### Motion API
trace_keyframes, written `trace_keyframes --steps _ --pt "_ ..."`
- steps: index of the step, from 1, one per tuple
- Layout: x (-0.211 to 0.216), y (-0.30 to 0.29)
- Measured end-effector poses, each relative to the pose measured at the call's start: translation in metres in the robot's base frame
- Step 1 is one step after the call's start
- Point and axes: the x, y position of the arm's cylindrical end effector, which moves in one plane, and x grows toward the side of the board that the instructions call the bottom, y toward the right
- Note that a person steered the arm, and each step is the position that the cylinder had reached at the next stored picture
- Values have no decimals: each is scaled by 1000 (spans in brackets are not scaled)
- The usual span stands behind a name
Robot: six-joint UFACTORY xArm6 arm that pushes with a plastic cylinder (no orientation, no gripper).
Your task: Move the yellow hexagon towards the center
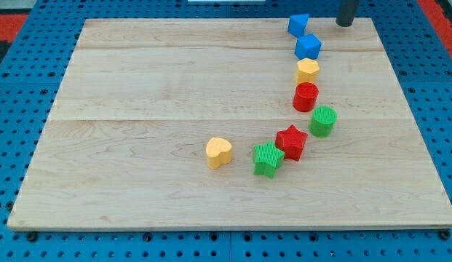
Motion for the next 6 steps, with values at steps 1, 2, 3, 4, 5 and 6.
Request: trace_keyframes --steps 1,2,3,4,5,6 --pt "62 3" --pt "110 2" --pt "116 -5" --pt "116 -33" --pt "135 -33" --pt "141 -51"
